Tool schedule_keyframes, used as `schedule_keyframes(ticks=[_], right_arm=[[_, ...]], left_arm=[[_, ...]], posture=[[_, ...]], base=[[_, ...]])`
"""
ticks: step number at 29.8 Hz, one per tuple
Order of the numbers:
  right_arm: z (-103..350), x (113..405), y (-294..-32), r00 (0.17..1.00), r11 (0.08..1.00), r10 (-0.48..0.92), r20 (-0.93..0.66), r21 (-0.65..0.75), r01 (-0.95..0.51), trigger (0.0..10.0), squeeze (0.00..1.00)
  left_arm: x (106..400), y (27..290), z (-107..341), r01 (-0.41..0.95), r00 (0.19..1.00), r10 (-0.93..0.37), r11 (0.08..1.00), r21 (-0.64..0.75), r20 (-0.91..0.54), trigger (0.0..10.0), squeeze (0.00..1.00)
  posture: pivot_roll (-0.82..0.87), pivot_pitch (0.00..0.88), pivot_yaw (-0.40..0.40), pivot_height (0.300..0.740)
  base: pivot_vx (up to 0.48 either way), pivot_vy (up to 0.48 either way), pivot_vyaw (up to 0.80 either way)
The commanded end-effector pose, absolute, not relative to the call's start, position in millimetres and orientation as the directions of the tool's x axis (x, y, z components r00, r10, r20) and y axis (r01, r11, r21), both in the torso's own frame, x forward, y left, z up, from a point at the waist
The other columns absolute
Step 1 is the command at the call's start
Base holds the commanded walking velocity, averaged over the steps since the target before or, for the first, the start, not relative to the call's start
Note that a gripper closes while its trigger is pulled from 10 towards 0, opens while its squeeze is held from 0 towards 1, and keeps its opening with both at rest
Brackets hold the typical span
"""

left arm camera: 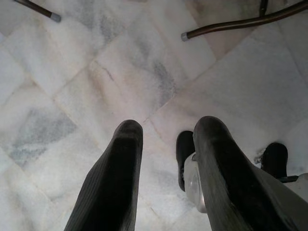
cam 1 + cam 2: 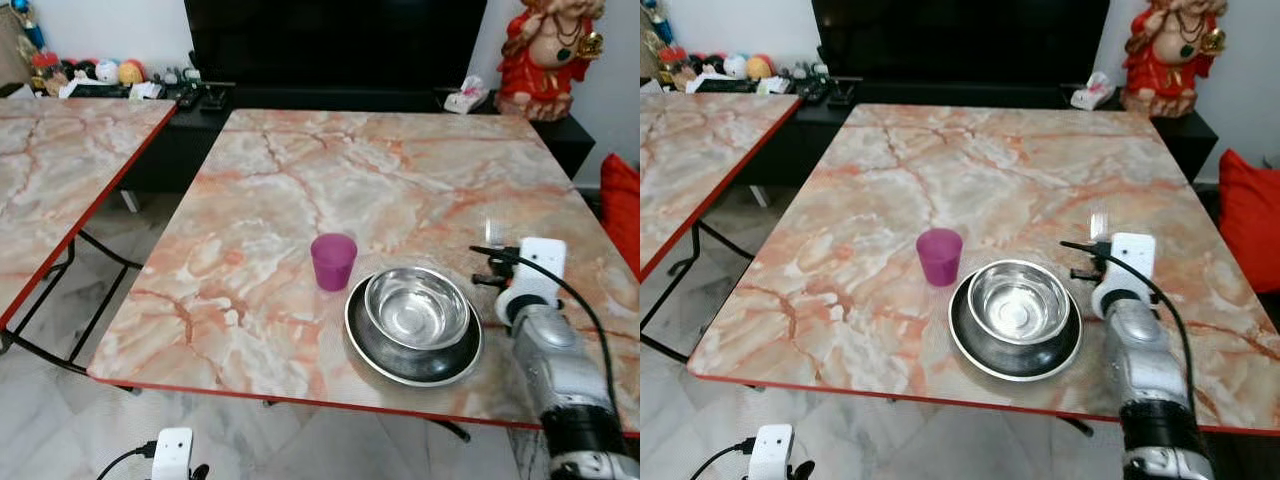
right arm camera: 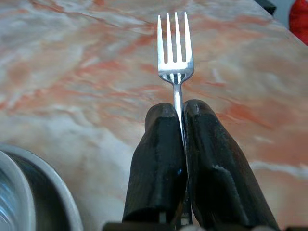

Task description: Setting the table

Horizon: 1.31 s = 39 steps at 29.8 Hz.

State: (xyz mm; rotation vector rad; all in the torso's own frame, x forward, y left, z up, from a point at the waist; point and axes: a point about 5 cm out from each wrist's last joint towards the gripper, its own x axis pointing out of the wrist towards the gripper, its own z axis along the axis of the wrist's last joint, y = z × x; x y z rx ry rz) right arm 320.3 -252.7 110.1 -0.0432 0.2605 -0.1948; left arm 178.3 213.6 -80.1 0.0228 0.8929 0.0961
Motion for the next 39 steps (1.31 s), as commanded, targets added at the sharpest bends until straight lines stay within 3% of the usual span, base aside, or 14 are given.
schedule_keyframes(ticks=[1,9,39], right_arm=[[110,318,-251,0.947,0.981,-0.190,-0.261,-0.079,0.175,10.0,0.00],[92,308,-244,0.923,0.984,-0.173,-0.344,-0.027,0.174,10.0,0.00],[68,305,-234,0.903,0.990,-0.135,-0.409,-0.021,0.139,10.0,0.00]], left_arm=[[175,214,-82,-0.075,0.607,0.091,0.996,0.057,-0.790,10.0,0.00],[175,214,-82,-0.067,0.604,0.089,0.996,0.061,-0.792,10.0,0.00],[176,214,-82,-0.056,0.607,0.087,0.996,0.066,-0.790,10.0,0.00]], posture=[[0.01,0.015,0.009,0.736],[0.01,0.004,0.008,0.736],[0.02,0.020,0.006,0.736]], base=[[0.000,0.000,0.00],[0.000,0.000,0.00],[0.000,0.000,0.00]])
